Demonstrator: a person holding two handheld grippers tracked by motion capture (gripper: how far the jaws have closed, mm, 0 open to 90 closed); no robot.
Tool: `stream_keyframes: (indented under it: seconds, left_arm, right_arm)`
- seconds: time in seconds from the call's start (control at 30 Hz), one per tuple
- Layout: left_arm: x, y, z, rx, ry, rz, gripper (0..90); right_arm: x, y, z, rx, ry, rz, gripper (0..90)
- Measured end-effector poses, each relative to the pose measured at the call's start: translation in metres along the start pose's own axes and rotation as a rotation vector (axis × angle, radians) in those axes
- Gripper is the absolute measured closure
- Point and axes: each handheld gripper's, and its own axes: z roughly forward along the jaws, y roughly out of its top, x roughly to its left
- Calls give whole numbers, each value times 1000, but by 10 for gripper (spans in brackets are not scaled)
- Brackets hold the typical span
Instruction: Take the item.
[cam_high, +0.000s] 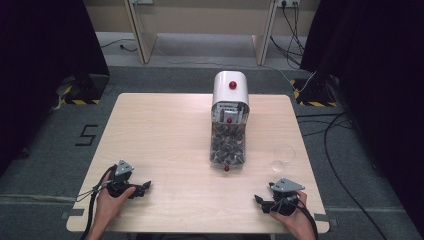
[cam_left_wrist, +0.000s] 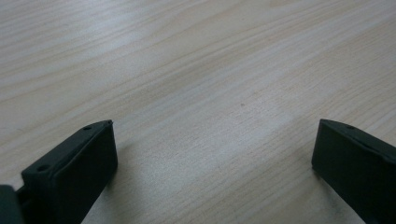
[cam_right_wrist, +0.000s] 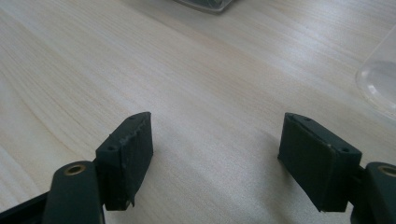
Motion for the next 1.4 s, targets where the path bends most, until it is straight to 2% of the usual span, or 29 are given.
stream_keyframes:
  seconds: [0.6, 0.9, 1.3, 1.4]
  left_arm:
    - [0, 0, 0, 0, 0, 0, 0]
    - [0, 0, 0, 0, 0, -1, 0]
    - [0, 0, 0, 0, 0, 0, 0]
    - [0, 0, 0, 0, 0, -1, 0]
  right_arm:
    - [1, 0, -1, 2, 8, -1, 266]
    - [4, 10, -9, -79, -31, -2, 292]
    - [7, 24, -10, -134, -27, -5, 310]
    - [10, 34, -8, -149, -25, -18, 310]
